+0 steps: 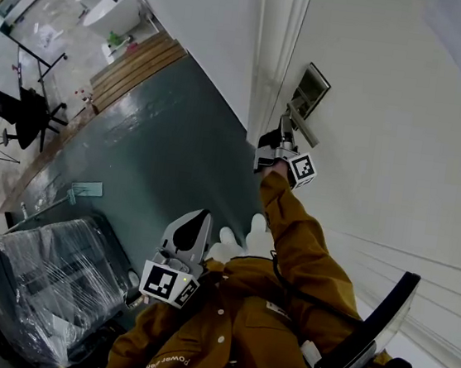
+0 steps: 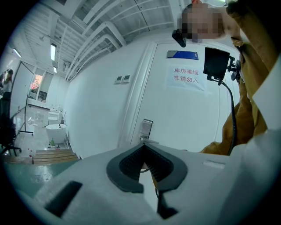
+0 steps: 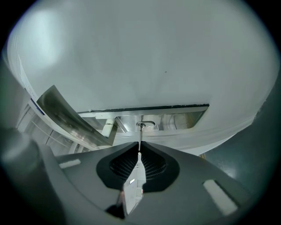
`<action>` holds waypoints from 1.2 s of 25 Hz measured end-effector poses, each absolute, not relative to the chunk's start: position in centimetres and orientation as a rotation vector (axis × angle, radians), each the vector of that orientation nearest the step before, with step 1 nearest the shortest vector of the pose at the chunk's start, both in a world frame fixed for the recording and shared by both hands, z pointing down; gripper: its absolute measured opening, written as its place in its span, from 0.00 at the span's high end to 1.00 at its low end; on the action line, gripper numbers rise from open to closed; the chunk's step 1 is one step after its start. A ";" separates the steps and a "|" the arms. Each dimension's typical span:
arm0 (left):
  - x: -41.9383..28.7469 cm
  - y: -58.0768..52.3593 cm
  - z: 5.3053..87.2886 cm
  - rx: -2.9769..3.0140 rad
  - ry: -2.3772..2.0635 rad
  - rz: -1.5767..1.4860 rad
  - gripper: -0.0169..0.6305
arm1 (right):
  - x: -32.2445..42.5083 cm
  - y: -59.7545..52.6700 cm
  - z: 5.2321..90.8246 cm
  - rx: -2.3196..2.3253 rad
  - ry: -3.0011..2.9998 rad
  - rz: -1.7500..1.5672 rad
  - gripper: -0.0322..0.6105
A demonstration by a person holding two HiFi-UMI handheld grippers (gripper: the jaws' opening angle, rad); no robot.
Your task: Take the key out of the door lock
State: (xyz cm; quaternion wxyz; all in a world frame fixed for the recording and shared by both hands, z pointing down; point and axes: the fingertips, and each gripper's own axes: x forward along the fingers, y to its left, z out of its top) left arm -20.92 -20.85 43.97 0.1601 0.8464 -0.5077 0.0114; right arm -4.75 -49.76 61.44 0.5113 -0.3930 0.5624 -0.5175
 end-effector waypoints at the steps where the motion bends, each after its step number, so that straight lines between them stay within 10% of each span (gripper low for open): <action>1: -20.9 -20.9 44.0 2.418 -1.450 0.032 0.98 | -4.7 -49.8 61.5 -0.955 1.360 -1.244 0.91; 30: -20.5 -21.8 42.6 2.446 -1.468 -0.024 0.98 | -15.4 -37.6 54.6 -0.766 2.165 -1.279 0.91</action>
